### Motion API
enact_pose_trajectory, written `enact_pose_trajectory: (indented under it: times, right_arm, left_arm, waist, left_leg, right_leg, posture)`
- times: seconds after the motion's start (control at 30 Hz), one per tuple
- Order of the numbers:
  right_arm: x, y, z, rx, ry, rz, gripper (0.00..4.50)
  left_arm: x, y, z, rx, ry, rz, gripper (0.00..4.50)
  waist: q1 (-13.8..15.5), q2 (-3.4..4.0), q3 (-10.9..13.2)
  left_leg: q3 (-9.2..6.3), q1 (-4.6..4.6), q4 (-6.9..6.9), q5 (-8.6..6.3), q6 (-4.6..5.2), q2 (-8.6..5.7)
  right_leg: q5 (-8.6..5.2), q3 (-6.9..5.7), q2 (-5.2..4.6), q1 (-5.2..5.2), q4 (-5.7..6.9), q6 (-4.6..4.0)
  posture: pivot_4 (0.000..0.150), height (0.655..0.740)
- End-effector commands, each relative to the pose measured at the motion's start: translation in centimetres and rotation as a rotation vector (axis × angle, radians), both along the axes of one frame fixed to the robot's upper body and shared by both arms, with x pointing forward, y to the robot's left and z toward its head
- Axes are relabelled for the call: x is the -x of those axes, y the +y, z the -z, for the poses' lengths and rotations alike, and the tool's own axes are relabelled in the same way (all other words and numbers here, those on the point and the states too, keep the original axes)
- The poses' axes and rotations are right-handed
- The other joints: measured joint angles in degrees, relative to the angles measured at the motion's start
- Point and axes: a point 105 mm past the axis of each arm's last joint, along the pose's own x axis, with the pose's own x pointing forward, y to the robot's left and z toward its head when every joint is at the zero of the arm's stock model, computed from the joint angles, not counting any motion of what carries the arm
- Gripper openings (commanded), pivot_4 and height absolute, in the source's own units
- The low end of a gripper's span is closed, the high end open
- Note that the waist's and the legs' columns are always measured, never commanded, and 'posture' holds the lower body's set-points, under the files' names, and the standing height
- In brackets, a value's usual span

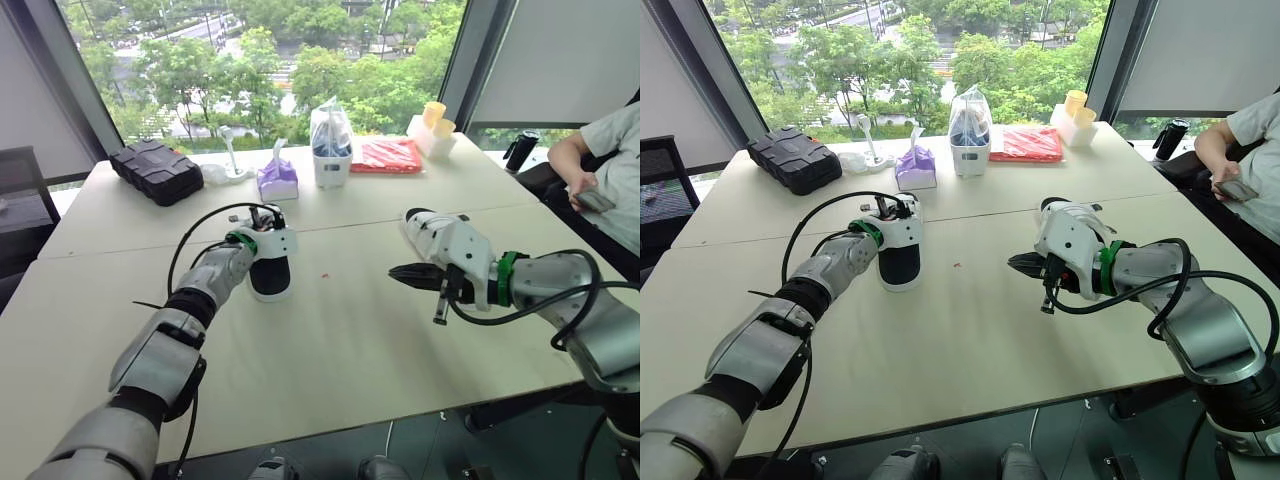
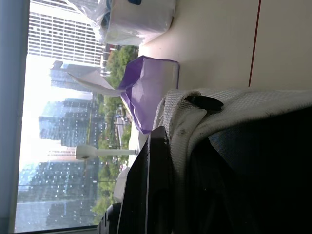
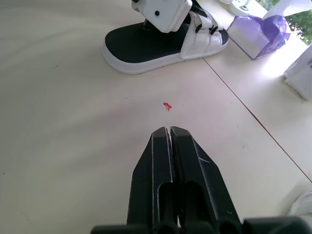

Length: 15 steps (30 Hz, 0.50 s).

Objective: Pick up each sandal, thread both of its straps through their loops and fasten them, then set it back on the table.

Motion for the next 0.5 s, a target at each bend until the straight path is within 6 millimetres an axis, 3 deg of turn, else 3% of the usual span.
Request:
enact_pose_trajectory:
  times: [0.03, 0.13, 0.3, 0.5]
  right_arm:
    - [0.0, 0.1, -1.2, 0.013, -0.056, -0.008, 0.0]
    - [0.0, 0.1, -1.1, 0.012, -0.054, -0.007, 0.0]
    - [0.0, 0.1, -0.9, 0.011, -0.052, -0.005, 0.0]
    - [0.0, 0.2, -0.7, 0.008, -0.049, -0.004, 0.0]
  left_arm:
    - [0.0, -0.2, 0.1, 0.036, 0.016, 0.006, 0.43]
    - [0.4, 0.0, 1.9, 0.06, 0.123, 0.003, 1.73]
    - [1.8, -0.5, 3.9, 0.126, 0.23, 0.039, 4.35]
    - [5.3, -1.0, 3.6, 0.343, 0.299, 0.119, 4.43]
  waist:
    - [-0.01, 0.0, 0.0]
    - [-0.04, 0.01, 0.0]
    - [-0.01, 0.14, -0.13]
    - [0.01, 0.23, -0.19]
  left_leg:
    - [0.0, 0.01, 0.01, 0.0, 0.0, 0.0]
    - [0.02, 0.0, 0.04, 0.0, 0.0, 0.0]
    - [0.02, 0.03, 0.04, 0.0, 0.0, 0.0]
    - [0.07, 0.22, 0.0, -0.01, 0.01, -0.01]
  right_leg:
    - [0.01, 0.0, 0.0, 0.0, 0.0, -0.01]
    - [0.03, 0.01, 0.0, 0.0, 0.01, -0.01]
    - [0.04, 0.02, -0.02, 0.01, 0.03, -0.01]
    - [0.04, 0.11, -0.09, 0.16, 0.04, -0.01]
  posture:
    - [0.15, 0.74]
    - [0.15, 0.74]
    - [0.15, 0.74]
    - [0.15, 0.74]
